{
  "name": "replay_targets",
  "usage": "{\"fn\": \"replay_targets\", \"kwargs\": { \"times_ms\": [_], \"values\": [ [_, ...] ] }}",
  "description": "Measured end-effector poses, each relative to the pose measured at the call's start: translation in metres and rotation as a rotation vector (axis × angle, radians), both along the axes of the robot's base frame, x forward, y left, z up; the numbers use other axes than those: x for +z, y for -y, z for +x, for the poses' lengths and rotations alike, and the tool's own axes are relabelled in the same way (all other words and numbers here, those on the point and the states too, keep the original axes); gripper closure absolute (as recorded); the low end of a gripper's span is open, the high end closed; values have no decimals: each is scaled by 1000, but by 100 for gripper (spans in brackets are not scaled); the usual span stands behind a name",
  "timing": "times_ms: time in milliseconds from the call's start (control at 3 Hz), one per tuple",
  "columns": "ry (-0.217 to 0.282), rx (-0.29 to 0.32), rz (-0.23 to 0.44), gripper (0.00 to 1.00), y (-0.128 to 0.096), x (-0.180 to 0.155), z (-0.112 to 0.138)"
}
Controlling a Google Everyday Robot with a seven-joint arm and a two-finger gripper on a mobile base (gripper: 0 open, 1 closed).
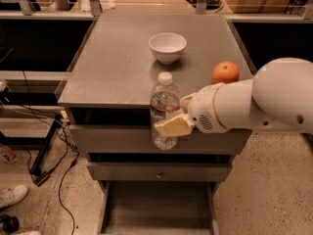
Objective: Place water bottle into bottom drawer
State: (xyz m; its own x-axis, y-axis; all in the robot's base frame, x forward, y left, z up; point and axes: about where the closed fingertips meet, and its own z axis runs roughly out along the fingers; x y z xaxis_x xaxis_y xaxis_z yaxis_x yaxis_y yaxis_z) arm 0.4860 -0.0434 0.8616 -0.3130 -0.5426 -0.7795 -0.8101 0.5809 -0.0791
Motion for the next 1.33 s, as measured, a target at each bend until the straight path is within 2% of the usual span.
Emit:
{"fn": "replay_targets", "kwargs": {
  "times_ms": [333, 667, 1000, 1333],
  "values": [
    [0, 0, 0, 100, 0, 0, 0],
    [-21, -66, 25, 100, -8, -17, -14],
    [-39, -148, 64, 100, -25, -56, -33],
    [1, -248, 91, 100, -24, -78, -27]
  ]
}}
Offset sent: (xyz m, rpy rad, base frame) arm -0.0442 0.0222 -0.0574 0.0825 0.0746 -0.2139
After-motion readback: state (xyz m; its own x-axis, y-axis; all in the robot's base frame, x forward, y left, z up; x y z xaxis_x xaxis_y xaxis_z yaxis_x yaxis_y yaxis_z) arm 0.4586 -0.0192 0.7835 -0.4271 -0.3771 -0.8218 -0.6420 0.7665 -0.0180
